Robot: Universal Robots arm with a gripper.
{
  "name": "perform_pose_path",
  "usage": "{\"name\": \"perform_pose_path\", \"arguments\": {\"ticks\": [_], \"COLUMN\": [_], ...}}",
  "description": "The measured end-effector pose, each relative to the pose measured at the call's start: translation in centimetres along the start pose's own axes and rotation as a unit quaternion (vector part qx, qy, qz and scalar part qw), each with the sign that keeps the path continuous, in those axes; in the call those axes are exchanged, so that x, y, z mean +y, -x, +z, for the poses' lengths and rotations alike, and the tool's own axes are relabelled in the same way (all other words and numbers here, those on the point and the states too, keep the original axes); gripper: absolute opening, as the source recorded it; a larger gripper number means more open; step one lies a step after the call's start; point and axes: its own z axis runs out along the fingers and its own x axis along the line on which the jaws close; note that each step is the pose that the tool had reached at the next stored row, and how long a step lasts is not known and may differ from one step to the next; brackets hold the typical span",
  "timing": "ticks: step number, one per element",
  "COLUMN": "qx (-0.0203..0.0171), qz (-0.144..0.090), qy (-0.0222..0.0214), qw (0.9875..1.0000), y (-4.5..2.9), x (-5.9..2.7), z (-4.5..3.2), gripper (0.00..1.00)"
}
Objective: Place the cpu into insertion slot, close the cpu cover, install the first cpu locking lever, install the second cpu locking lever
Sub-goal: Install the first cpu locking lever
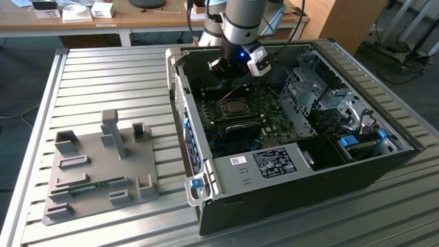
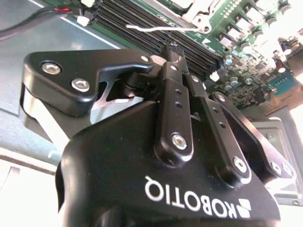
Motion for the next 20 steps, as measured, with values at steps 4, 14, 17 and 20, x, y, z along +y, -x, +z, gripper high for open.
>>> {"name": "perform_pose_path", "arguments": {"ticks": [4, 14, 17, 20], "qx": [-0.0001, -0.0001, -0.0001, -0.0001], "qz": [0.0, 0.0, 0.0, 0.0], "qy": [-0.0004, -0.0005, -0.0006, -0.0005], "qw": [1.0, 1.0, 1.0, 1.0], "y": [0.13, 0.44, 0.62, 0.81], "x": [-0.07, -0.07, 0.01, 0.07], "z": [0.37, 0.97, 1.11, 1.2], "gripper": [0.11, 0.11, 0.11, 0.11]}}
